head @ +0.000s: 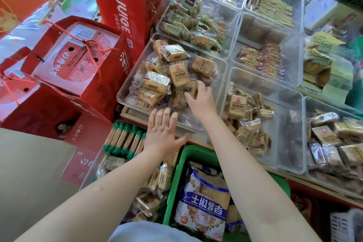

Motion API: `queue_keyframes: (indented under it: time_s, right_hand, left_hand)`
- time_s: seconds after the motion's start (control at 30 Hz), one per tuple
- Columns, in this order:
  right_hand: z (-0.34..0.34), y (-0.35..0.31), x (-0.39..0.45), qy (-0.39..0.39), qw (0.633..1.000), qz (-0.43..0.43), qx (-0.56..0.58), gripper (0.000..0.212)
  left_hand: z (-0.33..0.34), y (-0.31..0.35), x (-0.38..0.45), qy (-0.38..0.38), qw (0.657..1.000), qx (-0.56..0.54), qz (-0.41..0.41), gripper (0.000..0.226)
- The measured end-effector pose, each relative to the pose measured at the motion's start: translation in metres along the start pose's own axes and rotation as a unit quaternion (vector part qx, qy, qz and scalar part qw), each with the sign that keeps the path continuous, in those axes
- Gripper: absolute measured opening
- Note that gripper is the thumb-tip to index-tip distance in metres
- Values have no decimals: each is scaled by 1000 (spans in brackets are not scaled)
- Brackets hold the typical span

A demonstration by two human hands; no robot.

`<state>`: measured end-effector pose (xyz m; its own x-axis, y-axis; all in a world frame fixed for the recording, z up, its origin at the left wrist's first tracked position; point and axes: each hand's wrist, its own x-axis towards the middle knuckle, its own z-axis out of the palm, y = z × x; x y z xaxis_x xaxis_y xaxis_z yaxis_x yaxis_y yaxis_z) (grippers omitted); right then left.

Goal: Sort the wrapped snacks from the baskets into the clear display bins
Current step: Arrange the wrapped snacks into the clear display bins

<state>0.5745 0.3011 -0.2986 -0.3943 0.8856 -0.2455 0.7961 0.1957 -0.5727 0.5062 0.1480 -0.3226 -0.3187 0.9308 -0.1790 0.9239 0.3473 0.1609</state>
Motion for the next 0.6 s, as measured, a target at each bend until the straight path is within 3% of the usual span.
queue_keyframes:
  time_s: [0.13,0.23,0.33,0.43,0.5,0.6]
  right_hand:
    - [12,2,13,1,996,84,17,62]
    - [12,4,11,1,995,85,60,60]
    - [0,4,-6,75,990,43,112,49]
    - [-17,17,-33,224,971,-34,77,45]
    - [-24,39,-47,292,955,-41,40,50]
    - [-31,77,-67,270,960,32,-67,54]
  left_hand:
    - [2,-1,0,3,1000,-3,2,83]
    - [1,-1,0,3,1000,-4,1,84]
    - [3,-1,0,0,1000,-4,-1,84]
    - [5,-1,-1,6,1000,-5,-1,84]
    - [5,-1,0,10,1000,-7,0,85]
    - [4,0,0,6,1000,-3,-1,84]
